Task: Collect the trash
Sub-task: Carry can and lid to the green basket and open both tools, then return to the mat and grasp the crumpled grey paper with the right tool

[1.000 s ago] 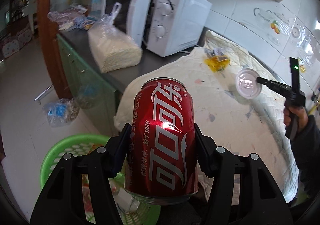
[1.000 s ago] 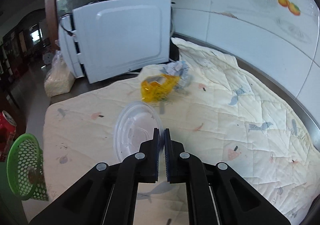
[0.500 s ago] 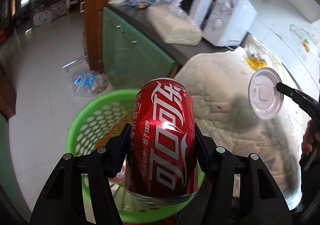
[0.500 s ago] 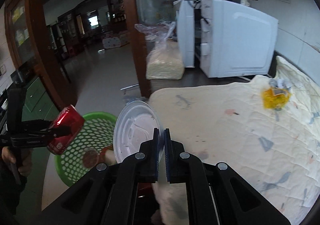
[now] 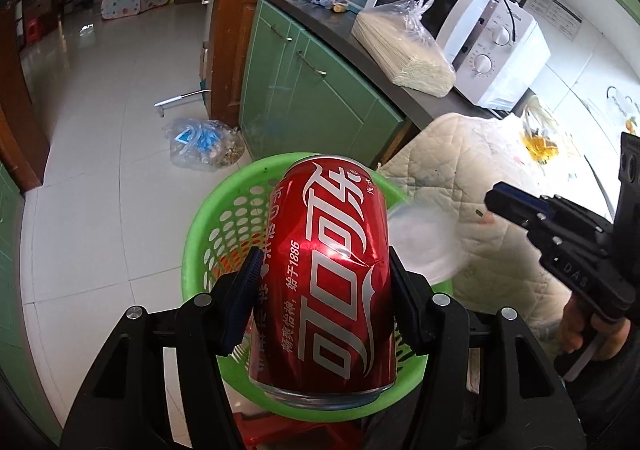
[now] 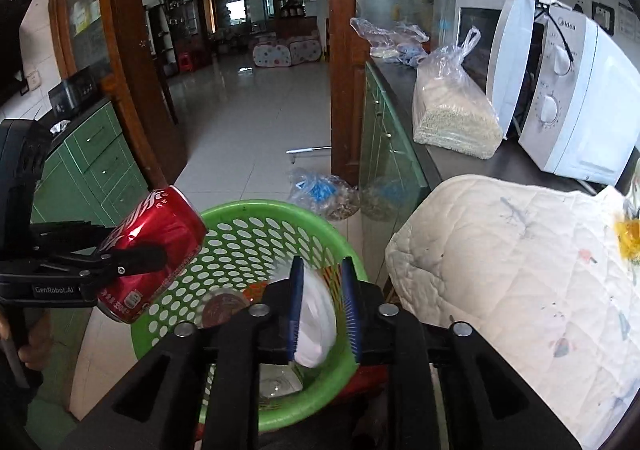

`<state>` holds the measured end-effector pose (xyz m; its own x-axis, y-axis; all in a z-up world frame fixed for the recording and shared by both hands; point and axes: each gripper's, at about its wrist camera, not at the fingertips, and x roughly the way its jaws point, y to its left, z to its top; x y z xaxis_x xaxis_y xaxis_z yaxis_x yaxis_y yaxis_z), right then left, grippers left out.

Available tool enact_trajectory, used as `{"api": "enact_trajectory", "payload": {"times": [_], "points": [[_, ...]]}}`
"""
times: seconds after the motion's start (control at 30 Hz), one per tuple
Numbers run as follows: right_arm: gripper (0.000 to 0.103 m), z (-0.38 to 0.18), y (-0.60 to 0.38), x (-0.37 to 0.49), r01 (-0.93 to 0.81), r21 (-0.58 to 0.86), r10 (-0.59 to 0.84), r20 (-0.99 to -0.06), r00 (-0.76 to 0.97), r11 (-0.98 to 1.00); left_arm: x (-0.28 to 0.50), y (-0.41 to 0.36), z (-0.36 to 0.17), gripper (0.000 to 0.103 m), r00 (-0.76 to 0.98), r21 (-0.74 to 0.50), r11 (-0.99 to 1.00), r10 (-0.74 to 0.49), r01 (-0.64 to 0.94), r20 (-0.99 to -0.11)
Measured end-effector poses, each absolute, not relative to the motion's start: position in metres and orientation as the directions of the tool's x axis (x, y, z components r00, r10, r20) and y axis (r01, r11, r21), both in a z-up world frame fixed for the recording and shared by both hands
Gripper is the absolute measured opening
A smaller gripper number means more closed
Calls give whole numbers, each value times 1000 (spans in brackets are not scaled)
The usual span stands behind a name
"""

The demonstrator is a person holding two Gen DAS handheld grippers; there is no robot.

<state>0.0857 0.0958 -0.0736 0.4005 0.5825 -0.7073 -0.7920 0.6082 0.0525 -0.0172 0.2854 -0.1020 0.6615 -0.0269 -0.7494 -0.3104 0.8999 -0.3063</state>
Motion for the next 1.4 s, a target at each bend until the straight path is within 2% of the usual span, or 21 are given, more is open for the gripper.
{"api": "enact_trajectory", "payload": {"times": [0.07,0.47,0.57,0.6,0.63,0.8,1.23,1.4], "points": [[30,-73,96,85,-793,63,587,-708,392,606,-14,285,-103,59,663,-310,900,-33,-305,-748],[51,-38,46,97,-744,63,595,-647,477,665,36,271,-124,61,603,-334,891,-91,-306,-793],[53,-33,31,101,-727,65,589,-637,497,684,46,267,-130,66,588,-335,891,-99,-307,-803],[53,-33,27,102,-721,68,586,-637,501,690,49,265,-131,73,584,-334,891,-101,-308,-806],[53,-33,22,104,-714,73,583,-637,504,696,51,264,-132,74,582,-336,890,-102,-309,-807],[54,-32,-1,113,-679,87,564,-639,523,729,55,257,-130,75,579,-330,894,-103,-302,-809],[73,-26,-66,140,-565,61,471,-629,618,823,61,239,-91,80,629,-309,920,-94,-242,-772],[75,-24,-106,165,-486,47,400,-637,659,873,70,228,-81,82,639,-302,930,-105,-208,-762]]}}
